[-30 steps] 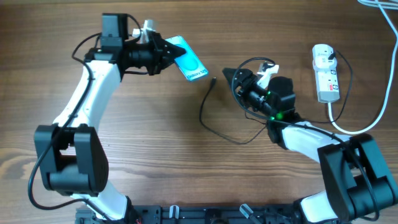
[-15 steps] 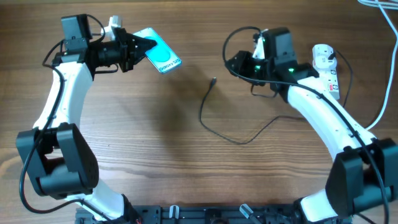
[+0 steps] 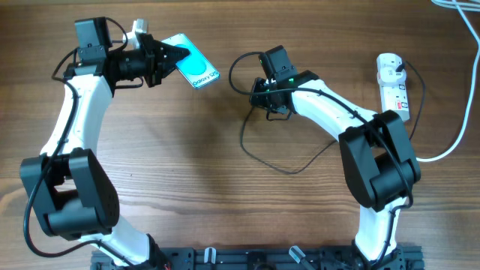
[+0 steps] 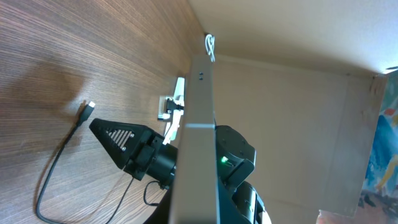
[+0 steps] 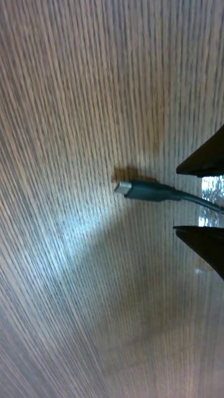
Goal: Plug charger to phone and switch on socket
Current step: 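Lower the right gripper onto the black USB-C cable end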
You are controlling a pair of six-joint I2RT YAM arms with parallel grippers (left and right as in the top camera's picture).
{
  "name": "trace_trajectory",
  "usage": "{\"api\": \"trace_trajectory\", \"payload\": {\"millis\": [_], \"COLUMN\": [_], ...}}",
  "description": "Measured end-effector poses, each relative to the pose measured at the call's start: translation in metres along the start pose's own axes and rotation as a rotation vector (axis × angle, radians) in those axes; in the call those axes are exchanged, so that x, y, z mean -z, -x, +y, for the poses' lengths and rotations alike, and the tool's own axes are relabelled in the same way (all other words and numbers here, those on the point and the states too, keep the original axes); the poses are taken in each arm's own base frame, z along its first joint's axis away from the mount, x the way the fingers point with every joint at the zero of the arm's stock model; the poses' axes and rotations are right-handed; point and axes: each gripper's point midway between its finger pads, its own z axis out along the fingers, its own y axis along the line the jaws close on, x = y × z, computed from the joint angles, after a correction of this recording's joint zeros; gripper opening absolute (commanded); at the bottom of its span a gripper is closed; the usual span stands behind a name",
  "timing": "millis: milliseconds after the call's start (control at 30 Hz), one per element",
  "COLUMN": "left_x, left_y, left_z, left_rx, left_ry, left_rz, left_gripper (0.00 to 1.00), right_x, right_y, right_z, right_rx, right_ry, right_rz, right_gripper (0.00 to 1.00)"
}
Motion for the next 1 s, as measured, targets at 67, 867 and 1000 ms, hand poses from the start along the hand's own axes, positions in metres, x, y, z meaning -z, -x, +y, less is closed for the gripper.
{"api": "trace_trajectory", "payload": {"millis": [67, 867, 1000], "left_x": [0.0, 0.0, 0.0], "left_y": [0.0, -0.003, -0.003], "left_z": [0.0, 0.003, 0.003], "left_rx": [0.0, 0.024, 0.024], "left_ry": [0.001, 0.008, 0.008], "left_rz": [0.0, 0.007, 0.007], "left_gripper": [0.04, 0.04, 0.04], "right_x": [0.0, -0.022, -0.024], "right_y": [0.003, -0.009, -0.003], "right_z": [-0.001, 0.004, 0.012], "right_rx": [0.002, 0.025, 0.08], "right_ry": [-0.006, -0.026, 0.028], "right_rz": [-0.016, -0.008, -0.016], "right_gripper": [0.26, 0.05, 0.05]}}
